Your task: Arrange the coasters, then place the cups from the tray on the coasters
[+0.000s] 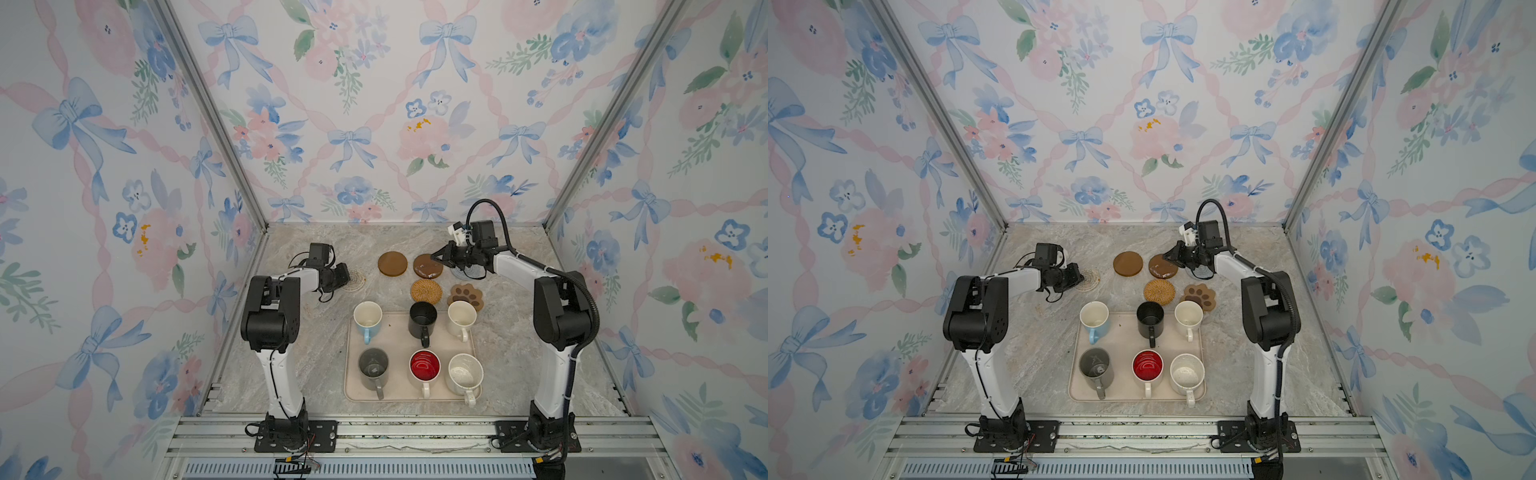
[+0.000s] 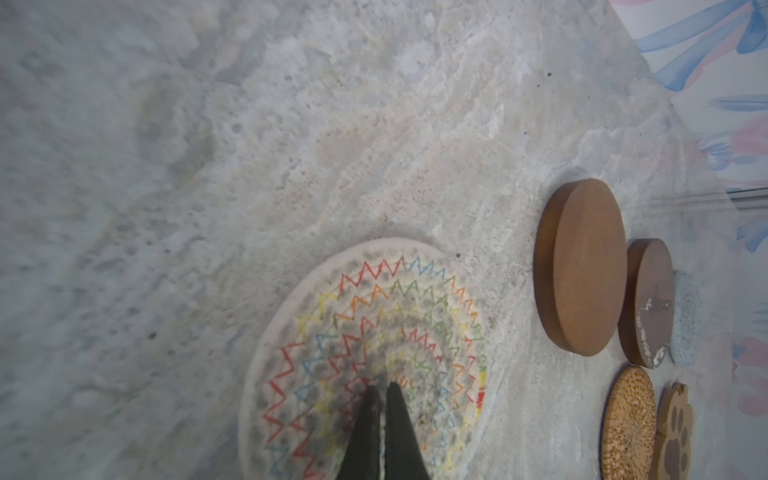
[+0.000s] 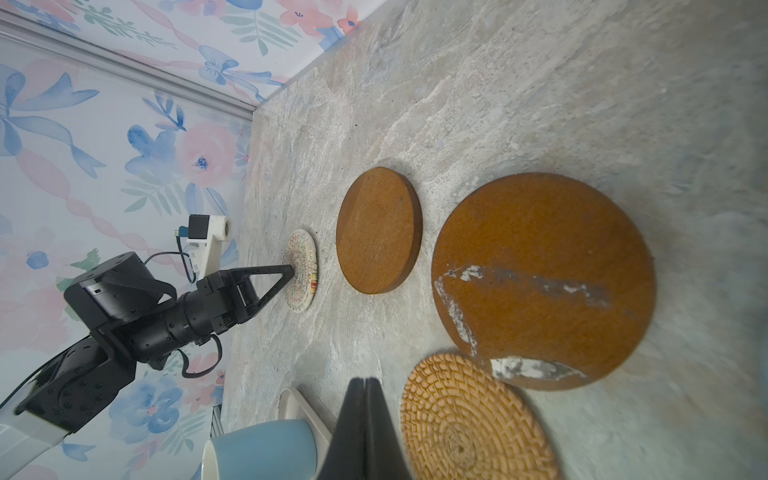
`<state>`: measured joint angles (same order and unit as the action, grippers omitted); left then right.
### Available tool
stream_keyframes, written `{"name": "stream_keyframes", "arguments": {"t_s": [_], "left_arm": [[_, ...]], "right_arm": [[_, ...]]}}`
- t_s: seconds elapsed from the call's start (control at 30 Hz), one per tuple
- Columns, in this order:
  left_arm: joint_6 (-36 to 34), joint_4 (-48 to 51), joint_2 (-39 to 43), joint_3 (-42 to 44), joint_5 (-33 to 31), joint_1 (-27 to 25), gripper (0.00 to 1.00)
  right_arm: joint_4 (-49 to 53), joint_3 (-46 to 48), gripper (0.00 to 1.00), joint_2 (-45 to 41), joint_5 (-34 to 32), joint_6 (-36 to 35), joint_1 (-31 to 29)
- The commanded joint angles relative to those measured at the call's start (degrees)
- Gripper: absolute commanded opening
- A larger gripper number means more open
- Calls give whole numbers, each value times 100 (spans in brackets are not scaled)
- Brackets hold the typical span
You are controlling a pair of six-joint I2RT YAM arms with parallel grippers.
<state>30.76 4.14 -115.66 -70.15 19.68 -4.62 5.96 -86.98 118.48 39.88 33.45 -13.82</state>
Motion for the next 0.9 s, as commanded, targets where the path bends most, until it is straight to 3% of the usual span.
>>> {"name": "stream_keyframes", "arguments": {"t_s": [0.0,0.4,0.87], "left_arm": [[54,596,-461,56,175,-238,0],[48,603,-1032,-371,579,-1084,0],[94,597,-1077,-429,847,-1551,0]], "right_arm": [[57,8,0,-139,-8,-54,45],[35,-47,0,9,31,-23,45],[-51,-269,0,276,94,69,44]]}}
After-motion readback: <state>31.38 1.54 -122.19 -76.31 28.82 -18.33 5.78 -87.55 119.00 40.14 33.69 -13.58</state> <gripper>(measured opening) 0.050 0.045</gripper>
